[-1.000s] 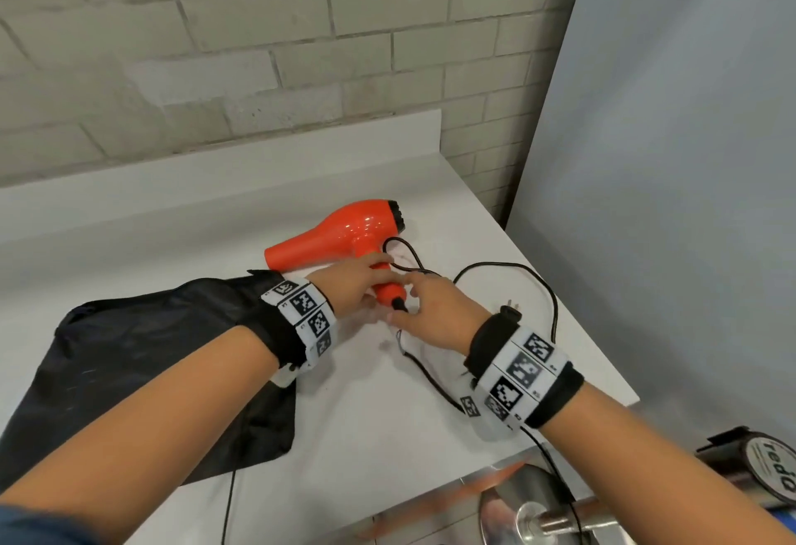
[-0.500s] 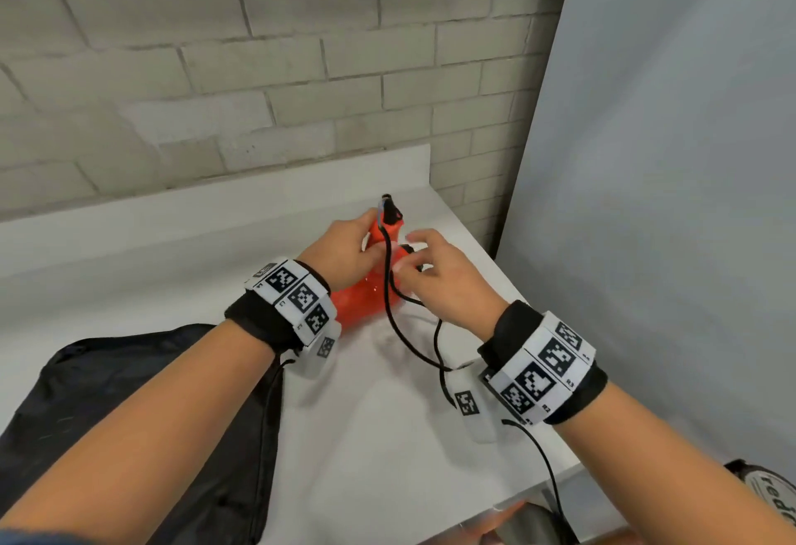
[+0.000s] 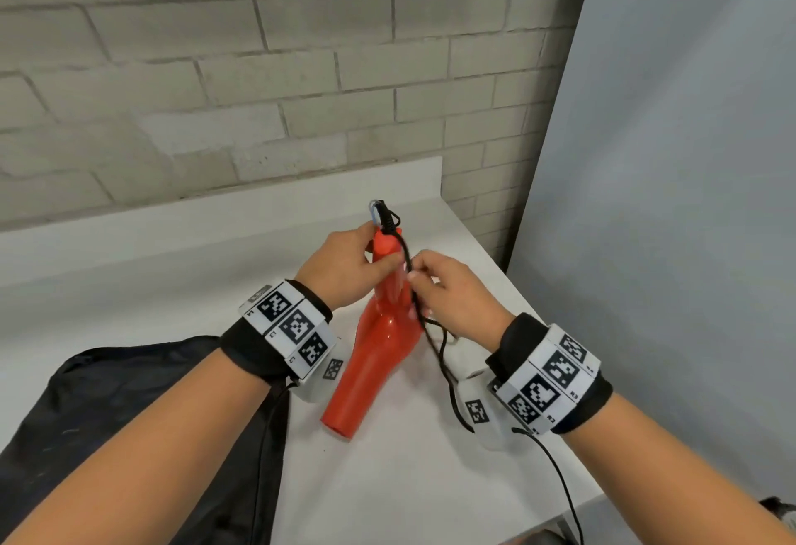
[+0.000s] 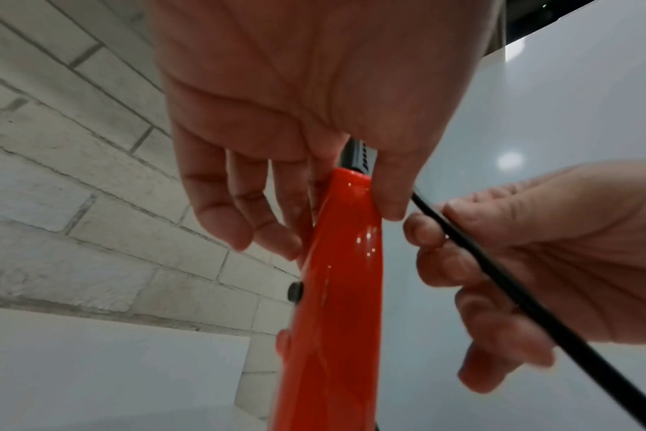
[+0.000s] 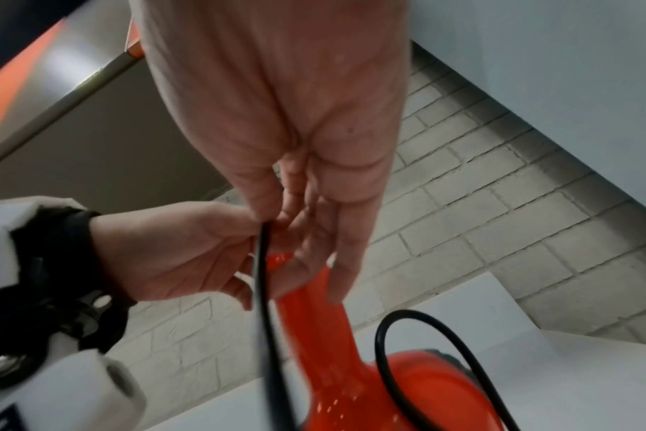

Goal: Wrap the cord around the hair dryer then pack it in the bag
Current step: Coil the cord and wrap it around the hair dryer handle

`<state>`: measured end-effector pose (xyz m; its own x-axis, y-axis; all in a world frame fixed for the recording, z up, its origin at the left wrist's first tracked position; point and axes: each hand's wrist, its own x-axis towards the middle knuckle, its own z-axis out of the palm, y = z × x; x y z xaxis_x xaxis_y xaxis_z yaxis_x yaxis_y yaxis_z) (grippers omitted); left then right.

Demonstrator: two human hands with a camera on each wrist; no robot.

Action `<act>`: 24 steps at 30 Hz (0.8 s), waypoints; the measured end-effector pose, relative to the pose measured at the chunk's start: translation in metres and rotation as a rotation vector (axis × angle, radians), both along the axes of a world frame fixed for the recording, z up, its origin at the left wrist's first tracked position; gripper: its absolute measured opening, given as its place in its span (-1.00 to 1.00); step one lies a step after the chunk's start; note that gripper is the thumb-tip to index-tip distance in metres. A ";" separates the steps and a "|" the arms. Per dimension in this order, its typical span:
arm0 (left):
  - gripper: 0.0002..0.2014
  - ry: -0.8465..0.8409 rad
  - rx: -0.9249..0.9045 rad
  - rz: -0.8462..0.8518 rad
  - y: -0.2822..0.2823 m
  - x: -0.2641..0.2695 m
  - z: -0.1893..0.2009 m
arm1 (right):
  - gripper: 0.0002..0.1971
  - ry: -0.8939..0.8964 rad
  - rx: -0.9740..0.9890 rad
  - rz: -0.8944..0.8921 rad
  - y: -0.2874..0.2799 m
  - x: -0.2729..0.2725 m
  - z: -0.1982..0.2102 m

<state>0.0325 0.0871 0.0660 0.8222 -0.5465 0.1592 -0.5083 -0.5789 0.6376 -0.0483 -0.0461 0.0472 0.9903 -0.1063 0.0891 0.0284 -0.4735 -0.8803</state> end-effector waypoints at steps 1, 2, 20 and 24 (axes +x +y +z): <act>-0.78 0.011 0.015 -0.001 0.002 0.001 0.002 | -0.73 -0.019 0.044 -0.043 -0.004 0.002 0.003; -0.73 0.036 0.025 -0.007 0.004 0.003 0.004 | -0.72 -0.061 0.073 -0.096 -0.009 0.004 0.007; -0.65 0.269 -0.646 -0.296 -0.031 0.008 0.055 | -0.83 -0.750 -0.391 -0.321 -0.042 0.033 0.080; -0.59 0.535 -0.838 -0.244 -0.035 0.011 0.057 | -0.76 -0.573 -0.436 -0.273 -0.035 0.045 0.064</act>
